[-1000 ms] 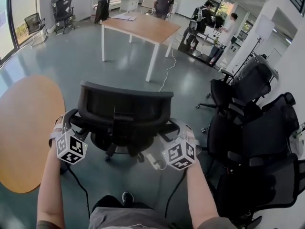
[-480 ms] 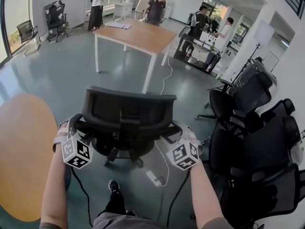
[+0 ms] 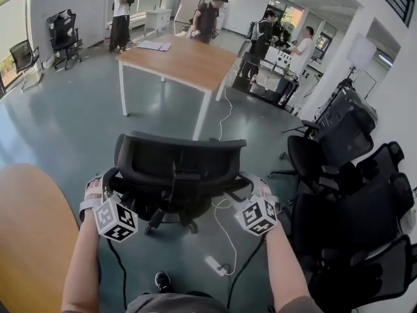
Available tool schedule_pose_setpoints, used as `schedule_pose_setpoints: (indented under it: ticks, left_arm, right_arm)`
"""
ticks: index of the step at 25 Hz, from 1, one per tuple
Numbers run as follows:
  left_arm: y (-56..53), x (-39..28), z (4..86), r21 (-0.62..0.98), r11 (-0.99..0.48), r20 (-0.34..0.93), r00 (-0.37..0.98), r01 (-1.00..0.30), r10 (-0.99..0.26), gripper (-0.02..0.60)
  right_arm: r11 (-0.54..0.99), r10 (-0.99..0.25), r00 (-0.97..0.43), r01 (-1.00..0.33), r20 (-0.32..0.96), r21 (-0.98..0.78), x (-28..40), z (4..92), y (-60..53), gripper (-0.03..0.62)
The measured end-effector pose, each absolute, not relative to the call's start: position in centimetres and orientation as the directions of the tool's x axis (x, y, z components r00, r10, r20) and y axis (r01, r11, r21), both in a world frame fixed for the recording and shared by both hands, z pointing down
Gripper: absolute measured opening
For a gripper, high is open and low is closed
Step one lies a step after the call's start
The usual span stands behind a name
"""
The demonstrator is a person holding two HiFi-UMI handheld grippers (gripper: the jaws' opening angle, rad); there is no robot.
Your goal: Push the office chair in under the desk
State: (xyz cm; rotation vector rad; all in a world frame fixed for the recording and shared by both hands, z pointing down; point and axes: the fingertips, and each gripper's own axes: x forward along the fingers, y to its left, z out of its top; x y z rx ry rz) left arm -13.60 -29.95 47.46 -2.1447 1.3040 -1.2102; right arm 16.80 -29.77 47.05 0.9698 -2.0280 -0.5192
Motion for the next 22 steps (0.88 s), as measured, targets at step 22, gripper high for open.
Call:
schedule_pose_setpoints:
  ticks: [22]
  left_arm:
    - [-49.4,-15.7,46.3,-0.665,-0.437,0.451,0.142,-0.606,-0.881,0.359]
  right_arm:
    - [0.652,-0.746,-0.477,-0.382,0.465,0.655,14.5,45.6,-52.1,0.270]
